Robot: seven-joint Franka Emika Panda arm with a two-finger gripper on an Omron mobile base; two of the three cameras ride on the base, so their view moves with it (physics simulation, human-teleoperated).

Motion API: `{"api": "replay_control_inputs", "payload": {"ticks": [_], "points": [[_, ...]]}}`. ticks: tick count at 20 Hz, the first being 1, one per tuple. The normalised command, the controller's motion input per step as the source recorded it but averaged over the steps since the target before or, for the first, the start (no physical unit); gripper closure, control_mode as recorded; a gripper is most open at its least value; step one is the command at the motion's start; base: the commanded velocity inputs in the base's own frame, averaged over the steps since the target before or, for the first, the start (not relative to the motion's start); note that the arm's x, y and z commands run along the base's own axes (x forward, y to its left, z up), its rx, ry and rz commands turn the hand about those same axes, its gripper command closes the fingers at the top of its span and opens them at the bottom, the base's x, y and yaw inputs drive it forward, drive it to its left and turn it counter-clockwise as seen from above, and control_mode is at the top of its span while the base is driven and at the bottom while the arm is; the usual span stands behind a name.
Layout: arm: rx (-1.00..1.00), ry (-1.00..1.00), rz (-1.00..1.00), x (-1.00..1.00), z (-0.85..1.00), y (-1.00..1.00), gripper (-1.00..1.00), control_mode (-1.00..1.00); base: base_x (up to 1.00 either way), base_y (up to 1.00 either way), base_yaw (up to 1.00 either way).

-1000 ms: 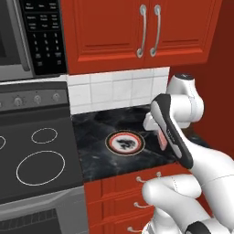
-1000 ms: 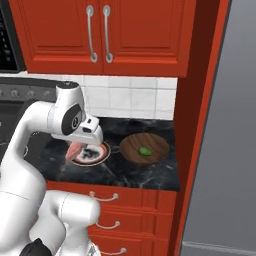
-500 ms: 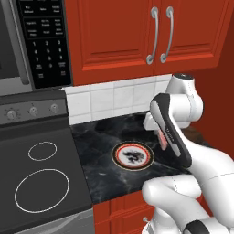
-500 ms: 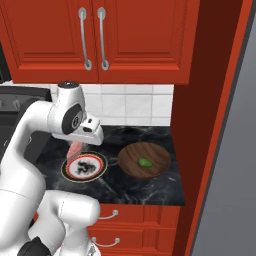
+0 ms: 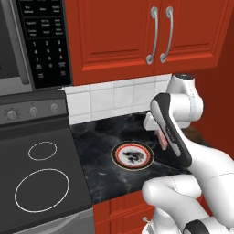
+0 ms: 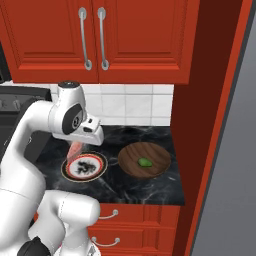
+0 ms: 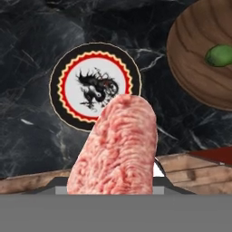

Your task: Place the steak on the plate and place the avocado on the same plate.

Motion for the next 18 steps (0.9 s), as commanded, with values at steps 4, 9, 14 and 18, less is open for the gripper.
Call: {"api": "replay_control_inputs", "payload": {"ticks": [4, 9, 14, 18], "points": [[0.00, 0.13, 0.03, 0.01, -0.44, 0.42, 1.00, -1.00, 0.00, 0.00, 0.00], [0.01, 0.10, 0.06, 0.09, -0.70, 0.18, 1.00, -1.00, 0.00, 0.00, 0.00], [0.00, -0.01, 0.03, 0.39, -0.74, 0.02, 1.00, -1.00, 0.00, 0.00, 0.00], [0.00, 0.06, 0.00, 0.63, -0.57, 0.18, 1.00, -1.00, 0.00, 0.00, 0.00]]}}
